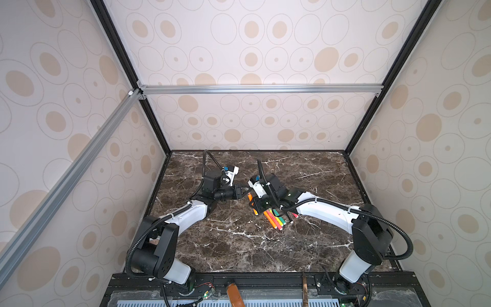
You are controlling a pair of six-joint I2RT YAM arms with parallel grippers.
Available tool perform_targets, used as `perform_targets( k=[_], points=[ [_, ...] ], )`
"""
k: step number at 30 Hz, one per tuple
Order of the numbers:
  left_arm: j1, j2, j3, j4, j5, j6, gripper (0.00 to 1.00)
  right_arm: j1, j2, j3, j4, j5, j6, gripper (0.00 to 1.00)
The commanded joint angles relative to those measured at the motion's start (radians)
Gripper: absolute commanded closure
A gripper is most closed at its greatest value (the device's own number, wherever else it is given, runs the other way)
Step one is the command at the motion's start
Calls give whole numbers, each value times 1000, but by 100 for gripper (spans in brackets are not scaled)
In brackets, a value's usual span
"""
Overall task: Remove pen caps from pens
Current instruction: Open the pen cap on the pen.
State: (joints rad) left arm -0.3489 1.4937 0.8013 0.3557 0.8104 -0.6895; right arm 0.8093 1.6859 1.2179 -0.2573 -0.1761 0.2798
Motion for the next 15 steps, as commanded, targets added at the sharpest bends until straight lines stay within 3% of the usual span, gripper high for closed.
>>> perform_targets(
  k=[1, 9, 15],
  points=[
    [-7, -16, 30, 38, 24, -18, 100, -3, 20, -15, 45, -10, 5, 85],
    [-8, -13, 31, 53, 29, -30, 100, -9, 53, -5, 53, -22, 3, 98],
    [-8, -18, 47, 42, 34, -28, 100, -11, 75, -6, 66, -25, 11, 90]
  ],
)
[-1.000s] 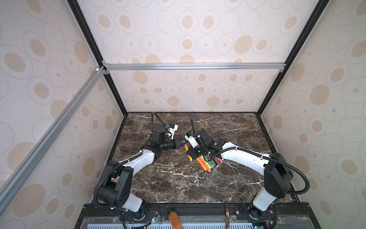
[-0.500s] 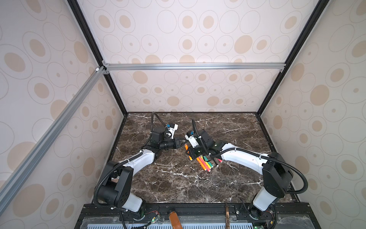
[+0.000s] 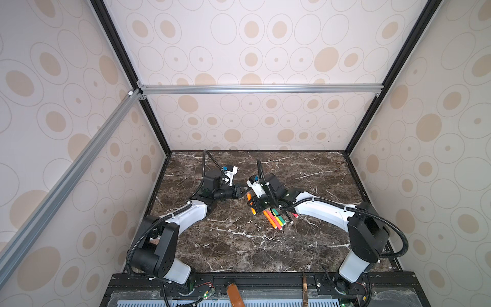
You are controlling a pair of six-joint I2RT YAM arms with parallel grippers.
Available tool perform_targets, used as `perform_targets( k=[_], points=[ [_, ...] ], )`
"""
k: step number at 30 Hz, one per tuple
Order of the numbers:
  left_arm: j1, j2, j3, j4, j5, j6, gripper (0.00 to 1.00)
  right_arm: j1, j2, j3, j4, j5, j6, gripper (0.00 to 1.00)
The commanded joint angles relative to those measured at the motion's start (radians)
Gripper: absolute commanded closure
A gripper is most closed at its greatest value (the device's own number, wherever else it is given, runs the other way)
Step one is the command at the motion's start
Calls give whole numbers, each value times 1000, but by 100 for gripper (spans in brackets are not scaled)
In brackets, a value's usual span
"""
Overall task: Remove pen caps from pens
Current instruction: Open the pen cap on the pen.
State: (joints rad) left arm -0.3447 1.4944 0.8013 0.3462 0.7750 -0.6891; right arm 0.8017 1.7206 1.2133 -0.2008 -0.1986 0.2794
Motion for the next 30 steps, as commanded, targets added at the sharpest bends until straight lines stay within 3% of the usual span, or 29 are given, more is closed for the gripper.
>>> perform_targets(
  k=[1, 11, 15, 19, 24, 26, 27, 30],
  points=[
    [-12, -19, 50, 50, 70, -29, 100, -3, 42, -1, 9, -1, 11, 89],
    [-12, -17, 69, 48, 78, -40, 100, -10, 57, -1, 26, 8, 17, 84],
    [-13, -19, 76, 47, 78, -41, 100, -13, 63, 2, 26, 7, 19, 73],
    [-12, -17, 82, 46, 79, -44, 100, -15, 62, -8, 40, 5, 23, 77],
    [-12, -15, 80, 44, 77, -41, 100, -19, 44, -30, 62, 11, 29, 99],
    [-12, -12, 78, 37, 71, -34, 100, -23, 37, -36, 64, 10, 32, 100],
    [-12, -8, 77, 34, 68, -29, 100, -23, 33, -37, 64, 7, 30, 99],
    [-12, 0, 76, 32, 63, -23, 100, -25, 22, -41, 60, 5, 32, 77]
  ],
)
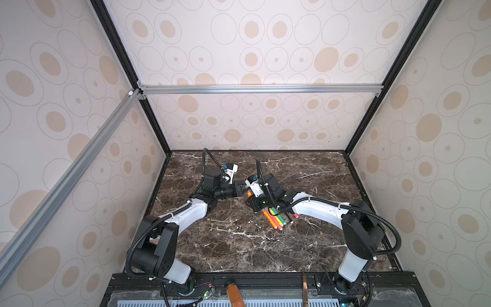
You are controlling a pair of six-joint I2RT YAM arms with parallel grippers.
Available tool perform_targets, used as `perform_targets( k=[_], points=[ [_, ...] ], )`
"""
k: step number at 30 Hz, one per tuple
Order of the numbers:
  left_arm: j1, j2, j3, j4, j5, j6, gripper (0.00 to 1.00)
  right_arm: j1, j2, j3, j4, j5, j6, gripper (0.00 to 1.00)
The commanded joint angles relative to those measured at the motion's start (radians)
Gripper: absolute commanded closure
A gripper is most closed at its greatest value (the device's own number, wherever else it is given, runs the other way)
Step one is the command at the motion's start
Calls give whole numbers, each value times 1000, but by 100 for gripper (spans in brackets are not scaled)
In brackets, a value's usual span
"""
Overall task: Remove pen caps from pens
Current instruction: Open the pen cap on the pen.
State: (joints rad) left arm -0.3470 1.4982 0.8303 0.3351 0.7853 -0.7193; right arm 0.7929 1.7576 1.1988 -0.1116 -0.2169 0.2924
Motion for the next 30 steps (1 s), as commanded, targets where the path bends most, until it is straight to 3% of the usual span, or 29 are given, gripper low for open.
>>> perform_targets(
  k=[1, 18, 23, 30],
  points=[
    [-10, 0, 46, 40, 54, 11, 100, -18, -21, -32, -23, 21, 21, 74],
    [-10, 22, 45, 28, 45, 34, 100, -45, -134, -131, 86, -25, 41, 76],
    [-10, 21, 40, 39, 46, 24, 100, -44, -160, -164, 137, -28, 24, 88],
    [-10, 9, -1, 143, 40, -71, 100, -45, -200, -260, 329, -38, 23, 83]
  ],
)
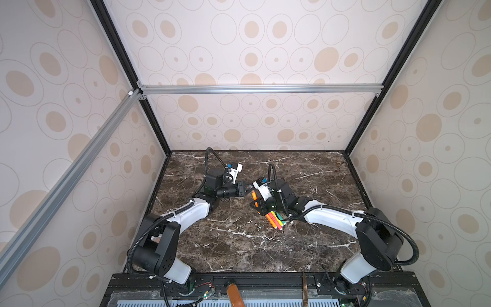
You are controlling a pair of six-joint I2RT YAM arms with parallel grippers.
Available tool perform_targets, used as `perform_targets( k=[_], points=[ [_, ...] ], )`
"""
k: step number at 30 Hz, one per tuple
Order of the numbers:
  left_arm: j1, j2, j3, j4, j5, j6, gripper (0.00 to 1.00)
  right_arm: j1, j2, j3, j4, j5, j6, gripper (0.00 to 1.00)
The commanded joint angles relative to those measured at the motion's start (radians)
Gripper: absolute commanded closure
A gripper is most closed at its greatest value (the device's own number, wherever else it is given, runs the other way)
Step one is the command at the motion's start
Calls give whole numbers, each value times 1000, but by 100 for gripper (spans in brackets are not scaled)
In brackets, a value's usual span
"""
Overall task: Remove pen caps from pens
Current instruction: Open the pen cap on the pen.
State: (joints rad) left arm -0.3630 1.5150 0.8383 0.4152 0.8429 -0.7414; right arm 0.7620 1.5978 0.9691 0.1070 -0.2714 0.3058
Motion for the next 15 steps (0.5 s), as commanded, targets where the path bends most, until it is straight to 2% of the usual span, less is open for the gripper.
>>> perform_targets(
  k=[1, 3, 7, 12, 15],
  points=[
    [6, -15, -13, 56, -30, -47, 100, -14, -48, -47, 145, 26, 15, 80],
    [6, -29, -12, 37, -51, -40, 100, -15, -56, -61, 184, 44, 17, 78],
    [6, -38, -6, 24, -52, -35, 100, -14, -48, -28, 143, 43, 5, 76],
    [6, -37, -9, 25, -49, -34, 100, -14, -34, -17, 153, 23, 4, 78],
    [6, -41, -10, 30, -48, -39, 100, -13, -22, -8, 152, 1, 7, 74]
  ],
)
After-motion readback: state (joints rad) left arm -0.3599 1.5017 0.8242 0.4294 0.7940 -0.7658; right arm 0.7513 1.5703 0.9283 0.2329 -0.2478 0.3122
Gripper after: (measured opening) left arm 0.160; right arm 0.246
